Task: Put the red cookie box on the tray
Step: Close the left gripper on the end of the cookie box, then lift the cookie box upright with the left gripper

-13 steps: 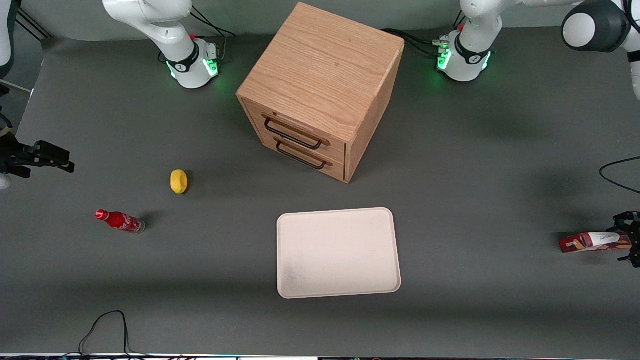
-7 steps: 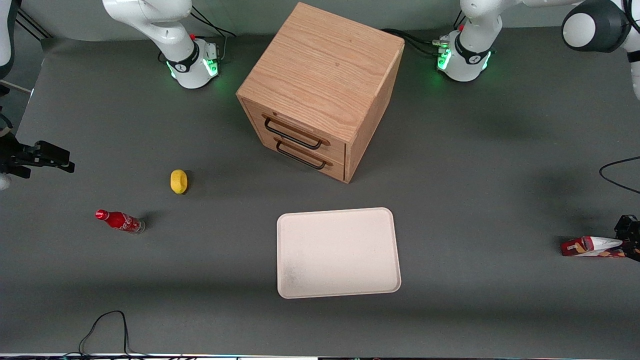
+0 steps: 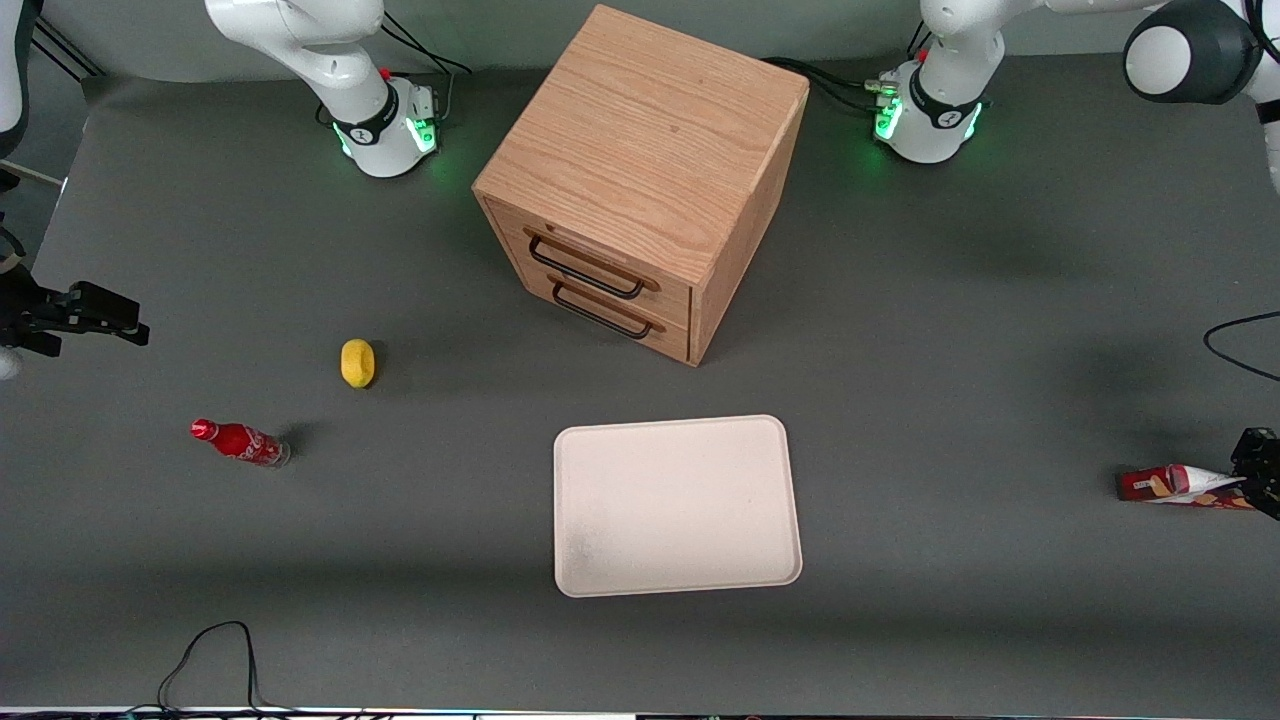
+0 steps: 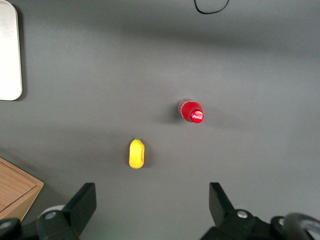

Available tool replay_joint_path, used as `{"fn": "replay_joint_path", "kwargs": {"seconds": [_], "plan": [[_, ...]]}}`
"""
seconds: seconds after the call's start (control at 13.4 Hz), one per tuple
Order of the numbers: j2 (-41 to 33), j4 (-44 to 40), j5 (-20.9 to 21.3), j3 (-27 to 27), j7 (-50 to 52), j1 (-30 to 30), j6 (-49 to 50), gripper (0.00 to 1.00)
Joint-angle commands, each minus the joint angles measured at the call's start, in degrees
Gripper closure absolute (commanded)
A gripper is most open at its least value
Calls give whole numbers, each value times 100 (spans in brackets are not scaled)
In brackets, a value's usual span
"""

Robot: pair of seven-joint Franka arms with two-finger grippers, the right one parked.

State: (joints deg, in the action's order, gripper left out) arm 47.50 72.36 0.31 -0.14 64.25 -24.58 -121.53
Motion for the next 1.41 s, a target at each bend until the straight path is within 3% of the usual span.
{"fn": "replay_joint_path", "kwargs": {"seconds": [0.0,0.37,1.04,1.34], "plan": [[-101,-703,13,23,-123,23,997,100],[-311,-1918,4,5,-298,15,2633,100],[-1331,-2024,40,84,-624,-65,3391,100],[-1638,-1989,22,-178,-1781,338,3829,100]]}}
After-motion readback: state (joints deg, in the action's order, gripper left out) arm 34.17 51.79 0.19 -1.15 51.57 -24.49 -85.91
